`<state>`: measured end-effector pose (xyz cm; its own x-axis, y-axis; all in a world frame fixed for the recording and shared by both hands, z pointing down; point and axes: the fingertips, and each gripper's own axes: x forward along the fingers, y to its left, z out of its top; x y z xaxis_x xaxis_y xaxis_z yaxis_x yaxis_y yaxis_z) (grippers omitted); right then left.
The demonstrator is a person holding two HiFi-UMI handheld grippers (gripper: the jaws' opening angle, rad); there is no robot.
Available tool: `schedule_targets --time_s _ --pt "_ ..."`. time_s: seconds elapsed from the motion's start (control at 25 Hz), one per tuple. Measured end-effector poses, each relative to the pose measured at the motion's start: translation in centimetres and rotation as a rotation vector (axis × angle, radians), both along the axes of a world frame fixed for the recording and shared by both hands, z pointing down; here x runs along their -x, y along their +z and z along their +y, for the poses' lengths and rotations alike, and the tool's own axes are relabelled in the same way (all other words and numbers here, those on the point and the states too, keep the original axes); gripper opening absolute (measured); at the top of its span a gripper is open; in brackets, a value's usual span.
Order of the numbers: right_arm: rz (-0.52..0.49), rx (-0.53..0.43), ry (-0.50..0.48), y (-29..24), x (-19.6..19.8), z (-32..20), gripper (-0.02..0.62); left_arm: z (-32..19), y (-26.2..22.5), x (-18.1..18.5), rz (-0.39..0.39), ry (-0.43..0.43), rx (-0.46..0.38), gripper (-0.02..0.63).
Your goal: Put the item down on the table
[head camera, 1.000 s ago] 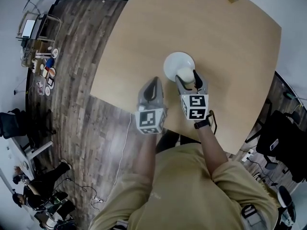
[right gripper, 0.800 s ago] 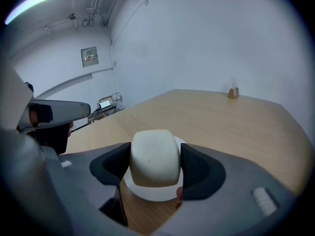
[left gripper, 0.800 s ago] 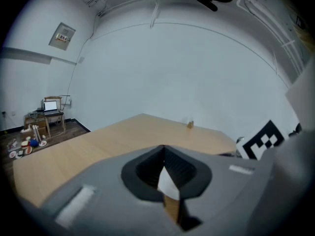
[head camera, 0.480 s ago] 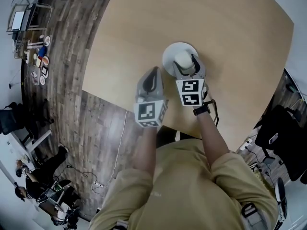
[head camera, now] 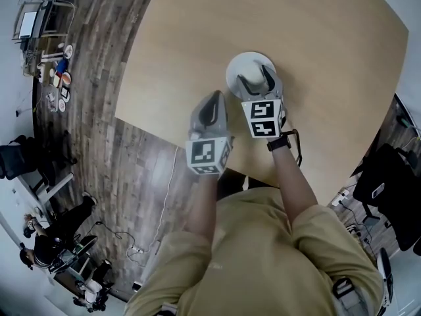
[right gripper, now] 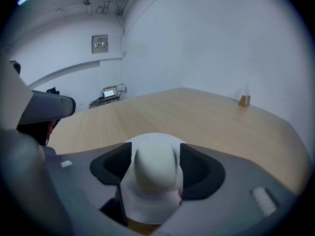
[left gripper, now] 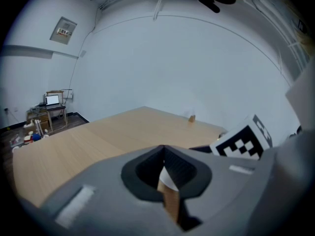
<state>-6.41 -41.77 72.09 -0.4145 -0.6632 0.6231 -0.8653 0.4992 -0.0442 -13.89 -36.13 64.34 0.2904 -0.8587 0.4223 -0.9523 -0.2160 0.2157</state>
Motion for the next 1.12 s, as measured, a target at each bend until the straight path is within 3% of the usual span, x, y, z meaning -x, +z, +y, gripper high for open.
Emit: schedule_targets --time_s 0.48,0.96,1.04,1.12 --pt "-0.088 -0.089 0.104 -7.6 -1.6 4.9 0.308 3.8 -6.7 1.2 0.005 -0.012 -0.097 0.002" --pt "-0.151 -0.287 0.182 -19.5 -5.2 14.3 0.205 9.6 -16.8 -1.1 0.020 0.088 -0.290 0.002" --pt "-0.174 -0.327 0.182 -21.8 -5.7 15.4 0.201 10.6 -18.6 -1.3 -0.011 0.109 -0.332 0.002" --pt "-0.189 -0.369 0.196 -24.0 -6.6 16.3 0.190 11.2 -20.0 -1.5 -0.095 0.136 -0.369 0.002"
